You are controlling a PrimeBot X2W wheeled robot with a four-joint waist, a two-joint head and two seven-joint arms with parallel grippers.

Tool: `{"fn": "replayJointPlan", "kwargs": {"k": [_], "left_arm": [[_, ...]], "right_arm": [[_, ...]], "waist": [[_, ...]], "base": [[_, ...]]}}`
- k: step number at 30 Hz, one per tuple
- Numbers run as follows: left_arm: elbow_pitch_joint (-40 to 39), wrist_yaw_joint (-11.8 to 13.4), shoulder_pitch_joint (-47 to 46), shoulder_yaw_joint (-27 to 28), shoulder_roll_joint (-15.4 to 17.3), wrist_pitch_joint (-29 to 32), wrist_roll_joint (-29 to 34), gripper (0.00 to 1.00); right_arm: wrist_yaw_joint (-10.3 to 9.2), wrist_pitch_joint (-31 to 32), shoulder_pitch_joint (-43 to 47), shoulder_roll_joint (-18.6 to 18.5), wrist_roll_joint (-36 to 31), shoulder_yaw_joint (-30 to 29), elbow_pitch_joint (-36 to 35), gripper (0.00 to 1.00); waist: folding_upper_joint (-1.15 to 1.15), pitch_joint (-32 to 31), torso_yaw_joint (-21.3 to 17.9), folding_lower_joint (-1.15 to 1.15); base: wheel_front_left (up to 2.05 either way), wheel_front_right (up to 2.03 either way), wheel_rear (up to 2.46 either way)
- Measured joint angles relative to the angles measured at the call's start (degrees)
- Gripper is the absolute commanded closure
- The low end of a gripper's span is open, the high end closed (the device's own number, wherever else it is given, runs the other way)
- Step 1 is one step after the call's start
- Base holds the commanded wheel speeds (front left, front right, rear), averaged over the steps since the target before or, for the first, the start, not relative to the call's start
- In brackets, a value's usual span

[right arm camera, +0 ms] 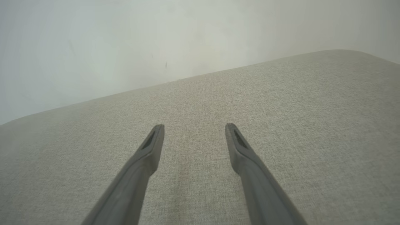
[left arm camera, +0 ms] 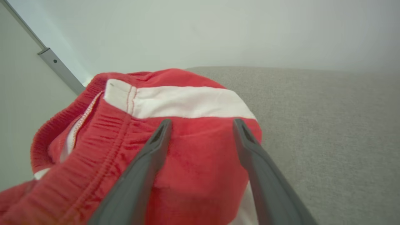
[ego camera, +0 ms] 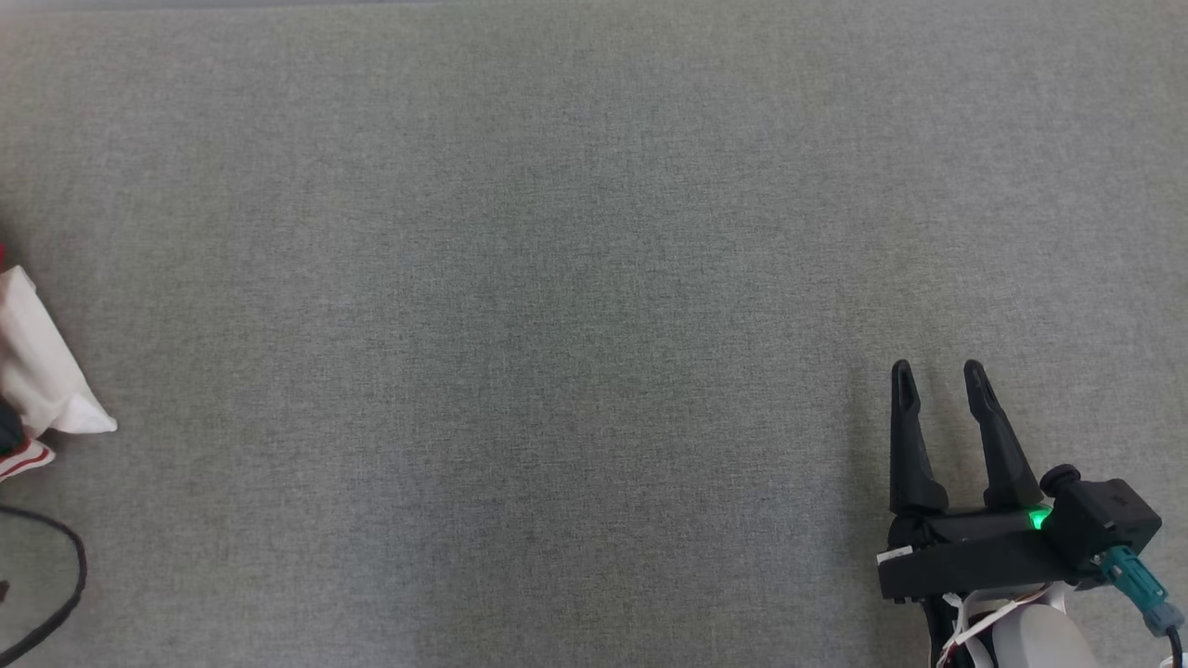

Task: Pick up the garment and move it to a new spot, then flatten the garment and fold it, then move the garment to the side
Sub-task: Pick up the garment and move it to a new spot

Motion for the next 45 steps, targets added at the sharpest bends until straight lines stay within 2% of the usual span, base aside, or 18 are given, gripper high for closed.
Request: {"fn": "replayJointPlan", "kwargs": {"k": [5,9,10,11,16,20,26,29,36,45], "left_arm": [[4.0,1.5,-0.7,-0.6,0.4,5.2,0.5,0.0],[4.9,2.0,-1.3,-0.9,0.5,6.0,0.5,0.0],[5.2,2.0,-1.6,-1.0,0.5,6.2,0.5,0.75],[5.4,2.2,-1.7,-1.1,0.5,6.2,0.5,1.0],[6.0,2.7,-1.7,-1.7,0.7,5.3,0.5,1.0],[4.1,2.2,-2.0,-2.2,0.7,0.8,0.5,1.0],[-2.5,1.2,-4.5,-3.6,0.8,-5.1,0.5,1.0],[-7.2,0.6,-5.8,-4.6,1.0,-6.3,0.6,1.0],[-20.7,-0.9,-7.8,-7.6,0.0,-4.5,-0.6,1.0],[-36.2,-1.4,-10.1,-13.8,-4.0,1.5,-0.7,1.0]], "right_arm": [[0.0,0.0,-0.1,0.0,0.1,0.0,0.1,0.0],[0.0,0.0,-0.1,0.0,0.1,0.0,0.2,0.0],[0.0,0.0,-0.1,0.0,0.1,0.0,0.3,0.0],[0.0,0.0,-0.1,0.0,0.1,0.0,0.3,0.0],[0.0,0.0,-0.1,0.0,0.1,-0.4,0.3,0.0],[0.0,0.0,0.4,0.0,0.1,-1.6,0.2,0.0],[0.0,0.0,1.3,0.0,-0.5,-3.5,0.2,0.0],[0.0,0.0,1.9,0.0,-0.6,-3.7,0.2,0.0],[0.0,0.0,2.3,0.1,0.0,-2.5,0.5,0.0],[0.0,0.0,2.5,0.0,2.4,-1.0,1.1,0.0]], "waist": [[0.0,0.0,-0.3,0.0],[0.0,-0.3,-0.3,0.0],[0.0,-0.3,-0.3,0.0],[0.0,-0.4,-0.3,0.0],[0.0,-1.0,-0.2,0.0],[0.0,-1.8,0.2,0.0],[-0.01,-3.5,1.8,0.0],[0.0,-4.6,2.5,0.0],[-0.01,-6.9,3.1,-0.01],[-0.01,-7.6,-0.4,0.0]], "base": [[0.0,0.0,0.0],[0.0,0.0,0.0],[0.0,0.0,0.0],[0.0,0.0,0.0],[0.0,0.0,0.0],[0.0,0.0,0.0],[0.0,0.0,0.0],[0.0,0.0,0.0],[0.0,0.0,0.0],[0.0,0.0,0.0]]}}
